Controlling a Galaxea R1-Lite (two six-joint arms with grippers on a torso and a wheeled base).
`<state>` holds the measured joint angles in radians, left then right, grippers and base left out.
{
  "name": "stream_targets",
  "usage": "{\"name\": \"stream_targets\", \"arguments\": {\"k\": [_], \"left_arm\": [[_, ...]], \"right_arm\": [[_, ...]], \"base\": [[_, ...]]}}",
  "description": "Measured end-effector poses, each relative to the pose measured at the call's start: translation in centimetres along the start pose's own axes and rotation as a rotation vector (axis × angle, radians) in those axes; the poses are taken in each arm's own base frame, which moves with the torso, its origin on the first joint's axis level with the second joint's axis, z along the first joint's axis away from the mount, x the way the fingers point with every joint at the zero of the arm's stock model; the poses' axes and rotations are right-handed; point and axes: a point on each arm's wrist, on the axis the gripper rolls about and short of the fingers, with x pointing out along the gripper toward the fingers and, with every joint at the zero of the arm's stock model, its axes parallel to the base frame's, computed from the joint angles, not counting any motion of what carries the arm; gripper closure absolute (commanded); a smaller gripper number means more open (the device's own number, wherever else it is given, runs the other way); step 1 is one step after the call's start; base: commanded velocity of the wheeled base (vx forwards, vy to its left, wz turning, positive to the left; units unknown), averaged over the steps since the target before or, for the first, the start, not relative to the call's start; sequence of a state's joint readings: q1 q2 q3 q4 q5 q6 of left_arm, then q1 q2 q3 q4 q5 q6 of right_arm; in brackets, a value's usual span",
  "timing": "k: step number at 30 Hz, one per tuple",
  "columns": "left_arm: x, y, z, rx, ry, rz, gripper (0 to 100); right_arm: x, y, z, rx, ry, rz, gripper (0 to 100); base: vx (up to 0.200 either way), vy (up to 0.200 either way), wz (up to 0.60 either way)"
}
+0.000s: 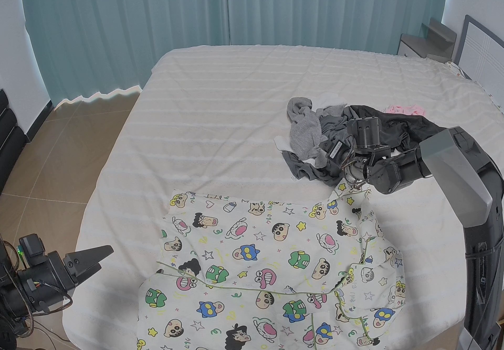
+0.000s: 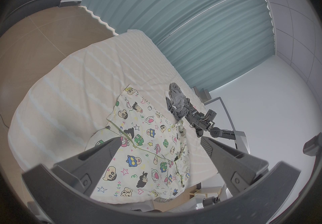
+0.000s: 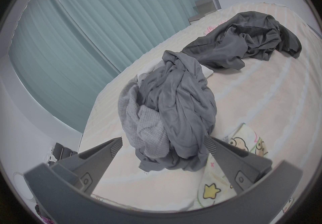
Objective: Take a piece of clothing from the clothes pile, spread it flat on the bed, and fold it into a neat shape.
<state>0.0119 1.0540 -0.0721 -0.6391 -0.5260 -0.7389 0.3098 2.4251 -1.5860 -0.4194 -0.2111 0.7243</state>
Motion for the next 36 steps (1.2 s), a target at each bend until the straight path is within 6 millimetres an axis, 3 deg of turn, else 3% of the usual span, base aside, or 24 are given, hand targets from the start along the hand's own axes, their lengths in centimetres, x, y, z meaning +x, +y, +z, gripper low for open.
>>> {"name": "stream_targets", "arguments": {"k": [7,14,26,36], "left_arm": [[0.0,0.0,0.0,-0.001,0.001,0.001,0],[0.0,0.0,0.0,-0.002,0.001,0.001,0],[0.0,0.0,-0.3,-0.002,0.017,-0.004,0],[0.0,0.1,-0.6,-0.001,0.035,-0.008,0]], "right_arm": [[-1.6,-2.0,-1.2,-0.022,0.085,-0.044,0],[-4.9,-5.3,-1.6,-0.034,0.215,-0.058,0],[-11.1,-13.3,-0.1,-0.137,0.34,0.036,0],[-11.5,-15.9,-0.9,-0.223,0.41,0.095,0]], "base": [[0.0,0.0,0.0],[0.0,0.0,0.0],[0.0,0.0,0.0],[0.0,0.0,0.0]]}}
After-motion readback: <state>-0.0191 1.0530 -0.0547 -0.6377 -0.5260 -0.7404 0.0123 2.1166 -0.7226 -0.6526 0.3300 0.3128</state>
